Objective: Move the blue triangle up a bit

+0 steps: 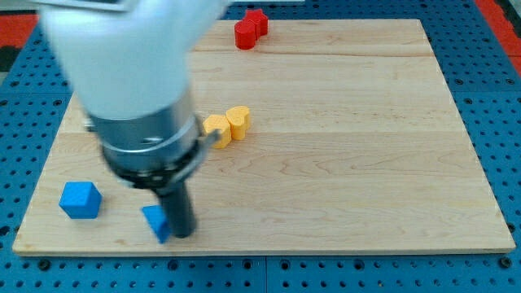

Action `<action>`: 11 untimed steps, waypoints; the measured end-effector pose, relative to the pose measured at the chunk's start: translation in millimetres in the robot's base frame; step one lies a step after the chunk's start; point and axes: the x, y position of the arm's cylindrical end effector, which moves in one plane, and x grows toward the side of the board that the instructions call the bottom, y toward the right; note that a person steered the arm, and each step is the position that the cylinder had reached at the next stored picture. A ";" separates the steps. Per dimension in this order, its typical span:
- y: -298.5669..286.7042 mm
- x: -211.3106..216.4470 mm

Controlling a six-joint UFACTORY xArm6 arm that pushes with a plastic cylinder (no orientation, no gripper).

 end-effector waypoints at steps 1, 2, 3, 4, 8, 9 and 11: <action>-2.5 0.2; 2.8 12.6; -14.4 28.7; -37.5 16.3; -31.4 1.0; -19.2 -5.5; -39.3 -15.2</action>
